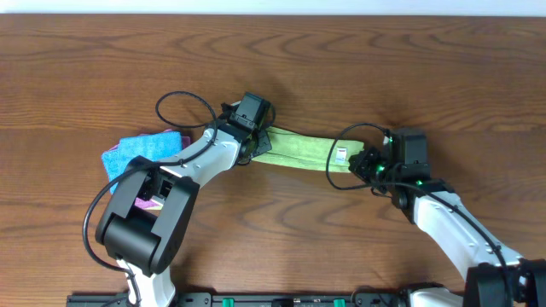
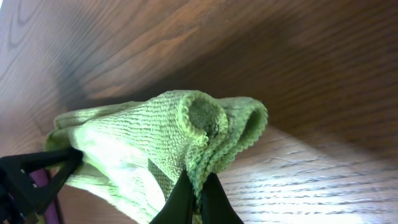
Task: Fold the cloth
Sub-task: 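Fold the strip's right end with the right gripper toward the left gripper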
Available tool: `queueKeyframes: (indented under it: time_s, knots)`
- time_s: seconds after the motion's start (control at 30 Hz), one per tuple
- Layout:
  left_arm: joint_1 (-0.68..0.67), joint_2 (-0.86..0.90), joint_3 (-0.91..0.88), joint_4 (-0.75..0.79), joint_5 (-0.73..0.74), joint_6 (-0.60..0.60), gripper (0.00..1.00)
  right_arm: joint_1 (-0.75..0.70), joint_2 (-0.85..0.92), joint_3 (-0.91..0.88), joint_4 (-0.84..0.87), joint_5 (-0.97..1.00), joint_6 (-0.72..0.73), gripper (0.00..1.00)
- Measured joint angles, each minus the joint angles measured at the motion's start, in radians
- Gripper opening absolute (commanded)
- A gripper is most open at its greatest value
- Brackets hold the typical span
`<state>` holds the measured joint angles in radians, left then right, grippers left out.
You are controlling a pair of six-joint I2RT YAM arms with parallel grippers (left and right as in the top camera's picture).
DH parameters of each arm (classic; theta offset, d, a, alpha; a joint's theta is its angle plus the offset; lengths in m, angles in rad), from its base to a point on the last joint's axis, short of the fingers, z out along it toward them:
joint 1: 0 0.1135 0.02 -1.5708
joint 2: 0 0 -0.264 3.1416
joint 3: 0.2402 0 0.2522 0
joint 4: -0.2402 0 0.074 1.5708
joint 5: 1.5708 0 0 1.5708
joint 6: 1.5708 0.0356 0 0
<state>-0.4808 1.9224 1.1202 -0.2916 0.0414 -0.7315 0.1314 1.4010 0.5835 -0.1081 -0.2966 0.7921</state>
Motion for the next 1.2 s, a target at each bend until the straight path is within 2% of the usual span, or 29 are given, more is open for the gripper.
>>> queueKeyframes:
  time_s: [0.73,1.2]
  knots:
    - [0.001,0.0,0.001,-0.004,0.014,0.0,0.06,0.163,0.002,0.113,0.052,0.042,0.008,0.01]
    - [0.004,0.0,0.026,-0.068,0.044,0.008,0.06,0.249,0.098,0.176,0.121,0.047,0.053,0.01]
